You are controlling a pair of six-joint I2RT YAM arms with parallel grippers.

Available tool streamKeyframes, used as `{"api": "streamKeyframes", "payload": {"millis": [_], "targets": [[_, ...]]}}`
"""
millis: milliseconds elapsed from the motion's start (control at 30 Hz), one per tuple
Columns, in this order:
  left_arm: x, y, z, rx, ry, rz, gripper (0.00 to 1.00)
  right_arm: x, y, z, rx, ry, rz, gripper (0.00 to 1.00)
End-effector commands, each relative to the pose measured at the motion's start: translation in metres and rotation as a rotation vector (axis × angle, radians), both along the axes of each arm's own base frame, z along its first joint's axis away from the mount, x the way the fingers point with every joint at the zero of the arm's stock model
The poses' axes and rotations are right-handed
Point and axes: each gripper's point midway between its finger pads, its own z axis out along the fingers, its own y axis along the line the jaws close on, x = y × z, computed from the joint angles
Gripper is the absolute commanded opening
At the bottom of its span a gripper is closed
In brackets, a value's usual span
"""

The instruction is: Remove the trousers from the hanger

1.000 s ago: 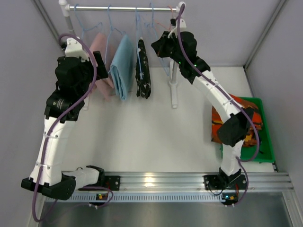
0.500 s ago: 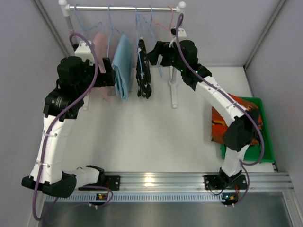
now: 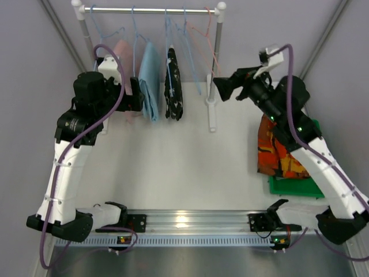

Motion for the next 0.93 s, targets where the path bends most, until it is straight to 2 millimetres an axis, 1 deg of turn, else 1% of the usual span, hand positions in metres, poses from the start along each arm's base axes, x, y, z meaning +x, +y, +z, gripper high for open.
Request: {"api": "streamKeyframes", "payload": {"millis": [0,33,67,100,133,167,200,233,267,300,333,367,400,467,500,533,633,767,900], "targets": [[-0.006,0.019,0.007,0.051,-0.053,0.06,0.99,-0.022,-0.036,-0.035,-0.129,0.006,-0.088,0.99],[-0.007,0.022,0.007,0.062,-0.061,0.073,0.99,-0.024,-0.05,-0.042,-0.164,-0.011,-0.12,1.0],[-0.013,0.026,0.009,0.066,-0.082,0.084,0.99,-0.04,-0.07,-0.038,-0.15,-0.042,-0.157,0.99],[-0.015,0.03,0.009,0.079,-0.09,0.095,0.99,-0.039,-0.08,-0.063,-0.179,-0.002,-0.184,0.99],[-0.017,0.036,0.01,0.092,-0.098,0.117,0.99,-0.038,-0.098,-0.071,-0.187,0.008,-0.239,1.0],[-0.022,0.039,0.009,0.099,-0.104,0.125,0.99,-0.049,-0.112,-0.069,-0.174,-0.01,-0.269,0.99],[-0.024,0.043,0.01,0.11,-0.11,0.135,0.99,-0.049,-0.124,-0.084,-0.186,0.011,-0.302,0.99],[-0.026,0.045,0.009,0.113,-0.111,0.143,0.99,-0.054,-0.129,-0.087,-0.183,0.005,-0.311,0.99],[-0.03,0.047,0.006,0.116,-0.11,0.147,0.99,-0.064,-0.136,-0.082,-0.165,-0.027,-0.321,0.99],[-0.031,0.046,0.004,0.115,-0.108,0.143,0.99,-0.066,-0.139,-0.091,-0.167,-0.021,-0.328,0.99],[-0.033,0.046,0.004,0.111,-0.115,0.138,0.99,-0.07,-0.149,-0.089,-0.159,-0.036,-0.356,0.99],[-0.035,0.045,0.004,0.107,-0.116,0.131,0.99,-0.073,-0.153,-0.09,-0.161,-0.041,-0.357,0.99],[-0.034,0.044,-0.001,0.103,-0.103,0.129,0.99,-0.071,-0.163,-0.097,-0.157,-0.024,-0.394,0.99],[-0.034,0.046,-0.003,0.103,-0.104,0.147,0.99,-0.077,-0.172,-0.095,-0.149,-0.043,-0.421,0.99],[-0.033,0.048,-0.004,0.109,-0.106,0.153,0.99,-0.077,-0.178,-0.098,-0.151,-0.041,-0.445,0.99],[-0.033,0.05,-0.003,0.112,-0.11,0.163,0.99,-0.081,-0.181,-0.095,-0.147,-0.058,-0.455,0.99],[-0.032,0.051,-0.003,0.113,-0.113,0.171,0.99,-0.085,-0.185,-0.099,-0.152,-0.053,-0.467,0.99],[-0.031,0.05,0.002,0.106,-0.125,0.171,0.99,-0.087,-0.184,-0.104,-0.155,-0.046,-0.462,0.99],[-0.033,0.05,0.004,0.108,-0.129,0.164,0.99,-0.088,-0.185,-0.105,-0.154,-0.047,-0.466,1.0]]}}
